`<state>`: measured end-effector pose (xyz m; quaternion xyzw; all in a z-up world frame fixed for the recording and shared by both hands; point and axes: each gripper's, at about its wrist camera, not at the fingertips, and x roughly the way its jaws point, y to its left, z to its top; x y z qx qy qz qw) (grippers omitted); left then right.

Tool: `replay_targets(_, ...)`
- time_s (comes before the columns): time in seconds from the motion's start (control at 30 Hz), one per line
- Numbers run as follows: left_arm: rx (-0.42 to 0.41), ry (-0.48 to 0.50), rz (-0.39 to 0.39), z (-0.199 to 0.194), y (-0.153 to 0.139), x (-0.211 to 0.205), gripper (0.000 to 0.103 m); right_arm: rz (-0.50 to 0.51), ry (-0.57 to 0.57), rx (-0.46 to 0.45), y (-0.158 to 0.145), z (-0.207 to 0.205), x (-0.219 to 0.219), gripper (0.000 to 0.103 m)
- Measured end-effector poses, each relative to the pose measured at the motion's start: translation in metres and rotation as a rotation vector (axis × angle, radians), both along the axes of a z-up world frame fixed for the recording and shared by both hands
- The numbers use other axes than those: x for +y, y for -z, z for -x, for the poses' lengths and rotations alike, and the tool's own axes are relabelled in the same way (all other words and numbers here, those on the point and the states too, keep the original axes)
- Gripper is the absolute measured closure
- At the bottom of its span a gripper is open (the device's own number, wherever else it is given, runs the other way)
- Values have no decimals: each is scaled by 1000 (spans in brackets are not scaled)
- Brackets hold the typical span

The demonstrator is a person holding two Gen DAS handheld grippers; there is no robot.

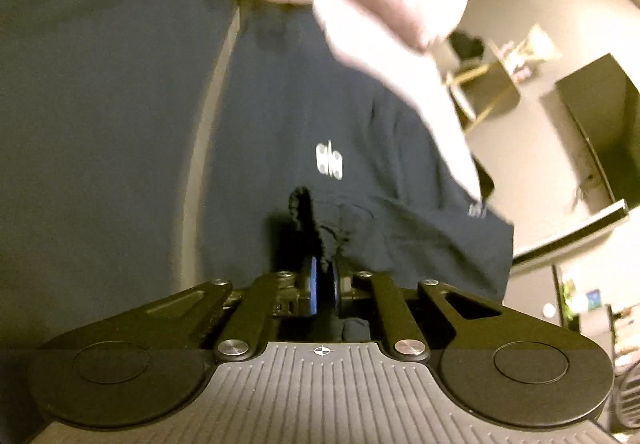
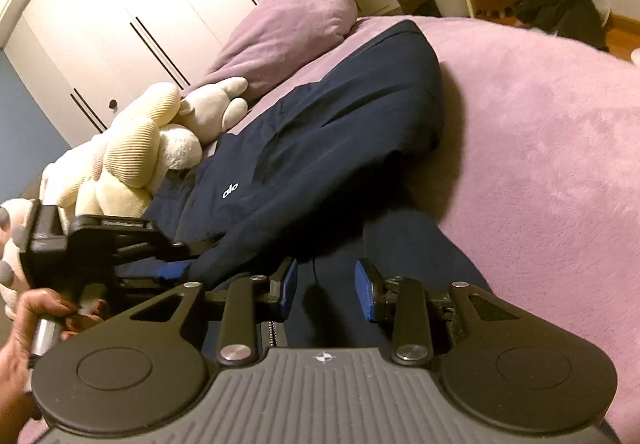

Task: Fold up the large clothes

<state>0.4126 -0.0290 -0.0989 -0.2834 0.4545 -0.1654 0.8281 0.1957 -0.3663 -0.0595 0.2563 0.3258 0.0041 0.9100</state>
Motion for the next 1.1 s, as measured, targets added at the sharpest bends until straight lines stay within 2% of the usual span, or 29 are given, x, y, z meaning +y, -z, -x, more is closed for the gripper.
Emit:
replay_targets(0.07,-87,-31,-96,3,-23,25,94,24,2,-14,-8,0,-1,71)
replay_targets(0.13,-140,-91,-264,6,-39,52,94,41,-2,-27,-16,-4,-4,71)
replay_targets(0.2,-163,-180,-472,7,-44,75,93,60,-6,-27,-22,-12,-4,71)
replay_targets(0.23,-161,-226,-545,8,-41,85,91,75,-10,-25,-24,-16,-2,71)
replay_targets(0.27,-150,-265,-578,10,-37,97,90,83,-14,-24,-26,-21,-1,71)
replay_targets(0.3,-128,-291,-568,12,-30,112,86,88,-21,-23,-27,-26,2,71)
replay_targets(0.33,-103,-295,-524,15,-23,126,74,88,-29,-24,-27,-31,6,70)
replay_targets(0.4,-61,-293,-405,18,-9,140,57,77,-50,-13,-26,-45,14,70)
replay_targets(0.47,-58,-298,-341,19,-1,145,55,57,-68,5,-23,-59,21,70)
replay_targets(0.5,-52,-302,-327,20,0,147,55,46,-77,13,-22,-66,25,70)
replay_targets(0.57,-30,-316,-315,15,4,156,73,15,-83,27,-20,-81,30,70)
replay_targets(0.63,-24,-313,-298,10,4,158,87,-23,-84,38,-19,-97,33,70)
replay_targets(0.7,-44,-289,-274,7,-2,161,91,-50,-71,53,-18,-115,36,69)
replay_targets(0.77,-79,-259,-289,6,-10,158,92,-76,-44,76,-15,-136,37,63)
replay_targets(0.83,-110,-232,-326,-1,-15,153,92,-127,6,95,-10,-156,31,62)
replay_targets(0.9,-138,-217,-355,-9,-18,145,92,-164,55,110,-3,-172,24,62)
replay_targets(0.93,-145,-204,-363,-12,-18,141,92,-172,78,121,0,-178,21,67)
replay_targets(0.97,-156,-181,-366,-16,-16,135,92,-164,91,127,2,-182,18,81)
replay_targets(1.03,-155,-148,-419,-27,-9,118,90,-72,114,114,0,-186,16,87)
replay_targets(1.07,-148,-137,-477,-31,-2,108,88,-17,123,106,-1,-186,16,88)
replay_targets(1.1,-140,-129,-534,-34,4,101,76,37,129,105,0,-187,16,88)
